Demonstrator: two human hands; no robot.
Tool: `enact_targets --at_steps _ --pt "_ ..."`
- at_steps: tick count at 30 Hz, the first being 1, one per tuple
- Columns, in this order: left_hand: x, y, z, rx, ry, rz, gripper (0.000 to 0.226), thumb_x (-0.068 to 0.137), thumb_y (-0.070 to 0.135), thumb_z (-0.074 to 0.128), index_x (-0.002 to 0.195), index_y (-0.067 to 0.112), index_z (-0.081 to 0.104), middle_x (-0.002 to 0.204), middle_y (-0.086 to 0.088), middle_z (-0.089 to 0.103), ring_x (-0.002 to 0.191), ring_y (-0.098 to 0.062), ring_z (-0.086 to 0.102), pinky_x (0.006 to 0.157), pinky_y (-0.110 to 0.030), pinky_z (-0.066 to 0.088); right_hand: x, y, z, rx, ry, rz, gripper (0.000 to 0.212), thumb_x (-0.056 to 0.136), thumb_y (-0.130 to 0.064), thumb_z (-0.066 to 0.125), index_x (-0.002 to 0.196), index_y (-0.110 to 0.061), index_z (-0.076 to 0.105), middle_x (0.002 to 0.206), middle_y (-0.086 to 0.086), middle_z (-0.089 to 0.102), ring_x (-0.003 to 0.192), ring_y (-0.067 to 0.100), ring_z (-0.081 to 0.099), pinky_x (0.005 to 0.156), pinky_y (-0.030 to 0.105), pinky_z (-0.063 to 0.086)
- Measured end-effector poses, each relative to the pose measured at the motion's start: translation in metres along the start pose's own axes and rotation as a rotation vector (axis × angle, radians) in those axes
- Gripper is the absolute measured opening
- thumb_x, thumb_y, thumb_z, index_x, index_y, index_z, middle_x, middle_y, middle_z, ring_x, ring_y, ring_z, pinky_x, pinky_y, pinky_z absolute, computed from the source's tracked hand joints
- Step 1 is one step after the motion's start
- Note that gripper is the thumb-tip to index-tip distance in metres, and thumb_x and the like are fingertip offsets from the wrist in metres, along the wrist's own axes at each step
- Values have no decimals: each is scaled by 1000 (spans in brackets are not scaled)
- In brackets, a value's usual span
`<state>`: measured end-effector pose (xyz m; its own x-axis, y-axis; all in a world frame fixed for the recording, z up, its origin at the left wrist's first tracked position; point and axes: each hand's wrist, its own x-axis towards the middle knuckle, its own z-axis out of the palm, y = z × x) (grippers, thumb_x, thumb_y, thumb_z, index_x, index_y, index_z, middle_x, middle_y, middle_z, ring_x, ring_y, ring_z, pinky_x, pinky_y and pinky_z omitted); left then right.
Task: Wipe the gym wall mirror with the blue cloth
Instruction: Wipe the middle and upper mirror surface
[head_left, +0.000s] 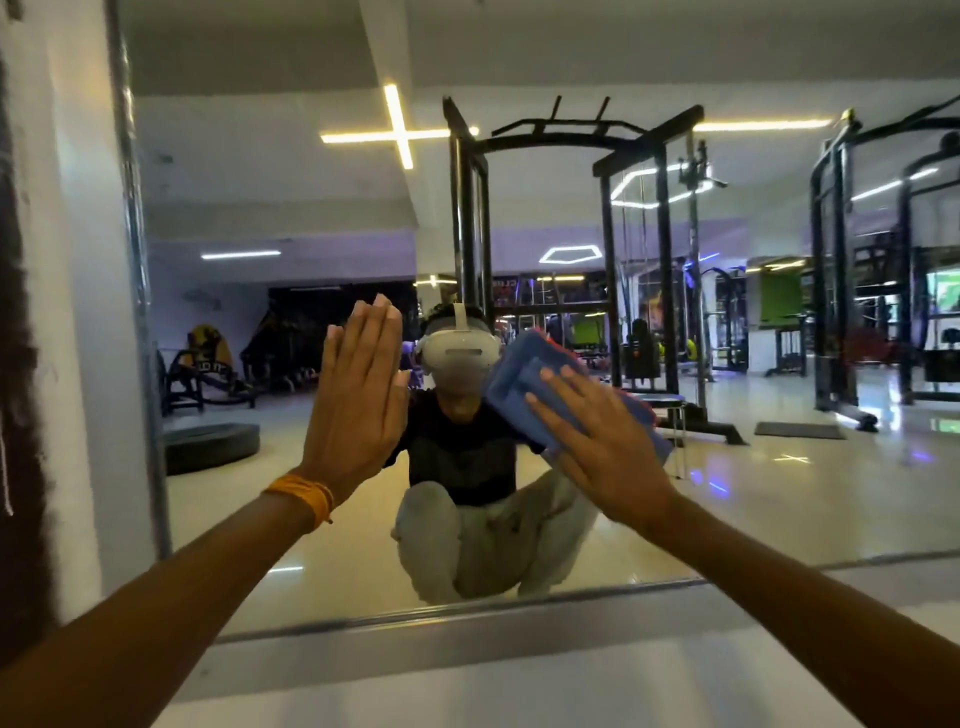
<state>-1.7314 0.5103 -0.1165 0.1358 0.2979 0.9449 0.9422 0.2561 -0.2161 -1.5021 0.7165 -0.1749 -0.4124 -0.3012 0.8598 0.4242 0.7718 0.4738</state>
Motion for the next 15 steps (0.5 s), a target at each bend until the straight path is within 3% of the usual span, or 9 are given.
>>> enact_targets --at_steps 3,5,6,8,10,11,13,15 --pt "-8 32 10 6 -30 16 63 107 29 30 163 5 14 172 -12 6 160 -27 1 130 -49 1 -29 58 -28 124 109 566 56 110 -40 34 162 -22 25 170 9 19 158 28 12 124 60 21" --pt "-8 56 19 -7 -36 25 63 107 28 32 163 5 16 172 -12 7 160 -27 2 130 -50 2 -46 46 -29 197 172 817 57 109 -38 39 162 -24 23 170 9 18 157 30 13 124 60 20" --pt "-7 67 25 -15 -34 33 63 107 28 32 163 5 16 172 -12 8 160 -27 2 129 -50 2 -54 28 -22 207 170 798 59 109 -37 40 163 -26 20 169 11 20 156 33 15 124 60 20" --pt "-3 88 35 -24 -34 42 62 107 29 31 163 5 15 172 -12 7 160 -27 2 130 -49 0 -75 -5 -5 166 89 453 63 106 -30 46 162 -24 17 166 14 25 154 37 19 124 55 19" --pt "-3 106 45 -22 -33 45 63 107 28 32 163 5 14 172 -11 7 160 -27 1 130 -47 -1 -99 4 -3 73 -37 128 67 101 -23 55 160 -19 23 165 14 28 153 37 21 123 54 20" --pt "-5 114 50 -17 -35 43 63 107 28 33 163 5 14 172 -12 7 160 -27 1 130 -47 -1 -110 26 -8 46 -41 103 65 102 -24 53 160 -17 24 165 15 29 153 37 22 123 55 22" --pt "-12 128 58 -9 -44 43 64 107 28 34 163 5 15 172 -12 7 160 -28 2 130 -47 0 -133 70 -25 69 -2 348 57 109 -30 44 161 -17 24 167 14 25 158 29 13 124 56 22" --pt "-17 140 66 3 -45 43 64 106 28 34 163 4 16 172 -13 8 160 -28 3 130 -48 1 -157 106 -43 166 91 778 58 109 -33 44 162 -21 24 170 5 18 158 16 8 126 50 19"
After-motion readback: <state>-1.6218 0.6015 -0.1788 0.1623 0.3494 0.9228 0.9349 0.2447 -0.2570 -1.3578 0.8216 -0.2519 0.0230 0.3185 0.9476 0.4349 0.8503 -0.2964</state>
